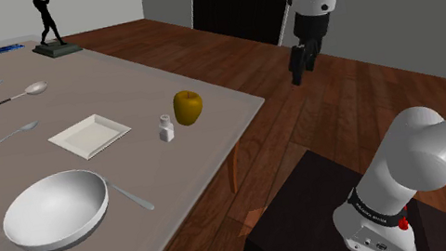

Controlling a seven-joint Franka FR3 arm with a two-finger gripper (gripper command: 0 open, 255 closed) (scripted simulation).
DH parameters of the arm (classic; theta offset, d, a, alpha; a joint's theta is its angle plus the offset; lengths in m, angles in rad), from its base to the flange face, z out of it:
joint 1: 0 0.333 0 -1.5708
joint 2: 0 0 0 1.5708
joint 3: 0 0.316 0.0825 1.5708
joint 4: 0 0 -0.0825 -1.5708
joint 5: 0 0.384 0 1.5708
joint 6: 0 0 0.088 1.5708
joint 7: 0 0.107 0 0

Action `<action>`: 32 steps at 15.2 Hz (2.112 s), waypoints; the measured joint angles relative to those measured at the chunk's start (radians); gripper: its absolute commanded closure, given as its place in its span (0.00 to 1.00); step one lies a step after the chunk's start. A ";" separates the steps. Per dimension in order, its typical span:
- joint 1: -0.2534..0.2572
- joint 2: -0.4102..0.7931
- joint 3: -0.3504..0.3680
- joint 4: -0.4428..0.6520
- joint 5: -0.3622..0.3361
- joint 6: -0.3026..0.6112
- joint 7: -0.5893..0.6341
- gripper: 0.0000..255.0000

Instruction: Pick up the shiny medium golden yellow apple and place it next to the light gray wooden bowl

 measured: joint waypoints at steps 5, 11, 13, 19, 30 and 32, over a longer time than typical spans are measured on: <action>-0.013 0.109 0.030 0.044 0.054 0.065 0.108 0.00; -0.042 0.315 0.064 0.131 0.132 0.197 0.294 0.00; -0.049 0.384 0.073 0.164 0.155 0.240 0.356 0.00; -0.071 0.606 0.085 0.318 0.206 0.338 0.523 0.00; -0.099 0.991 0.058 0.680 0.286 0.433 0.785 0.00; -0.104 1.055 0.049 0.746 0.302 0.445 0.826 0.00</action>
